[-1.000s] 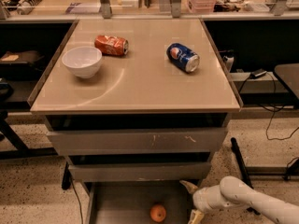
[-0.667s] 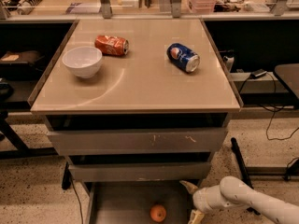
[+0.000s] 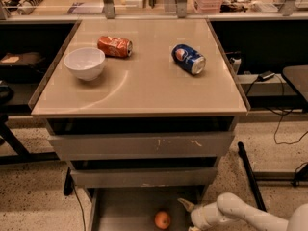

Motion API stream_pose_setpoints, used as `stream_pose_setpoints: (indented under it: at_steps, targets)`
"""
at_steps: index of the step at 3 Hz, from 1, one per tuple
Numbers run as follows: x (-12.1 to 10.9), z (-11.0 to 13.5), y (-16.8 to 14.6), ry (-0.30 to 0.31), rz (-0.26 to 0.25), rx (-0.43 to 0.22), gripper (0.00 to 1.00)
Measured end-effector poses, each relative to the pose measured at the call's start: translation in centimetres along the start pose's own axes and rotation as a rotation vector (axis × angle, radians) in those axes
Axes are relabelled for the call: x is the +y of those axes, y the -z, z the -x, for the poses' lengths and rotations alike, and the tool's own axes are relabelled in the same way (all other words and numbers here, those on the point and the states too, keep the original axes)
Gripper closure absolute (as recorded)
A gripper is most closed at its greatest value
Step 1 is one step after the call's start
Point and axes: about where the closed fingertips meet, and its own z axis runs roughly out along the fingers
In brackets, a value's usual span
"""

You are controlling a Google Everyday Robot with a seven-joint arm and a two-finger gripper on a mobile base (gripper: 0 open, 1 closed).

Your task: Pick orange from bottom drawer and place on counter

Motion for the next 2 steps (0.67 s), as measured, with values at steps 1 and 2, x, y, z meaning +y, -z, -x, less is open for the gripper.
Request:
stream_pose_setpoints:
  at_steps: [1, 2]
  targets:
    - [0.6, 0.3, -3.4, 0.009, 0.024, -0.064, 0.00]
    - [0.3, 1.8, -6.0, 0.032, 0.034, -0.124, 0.00]
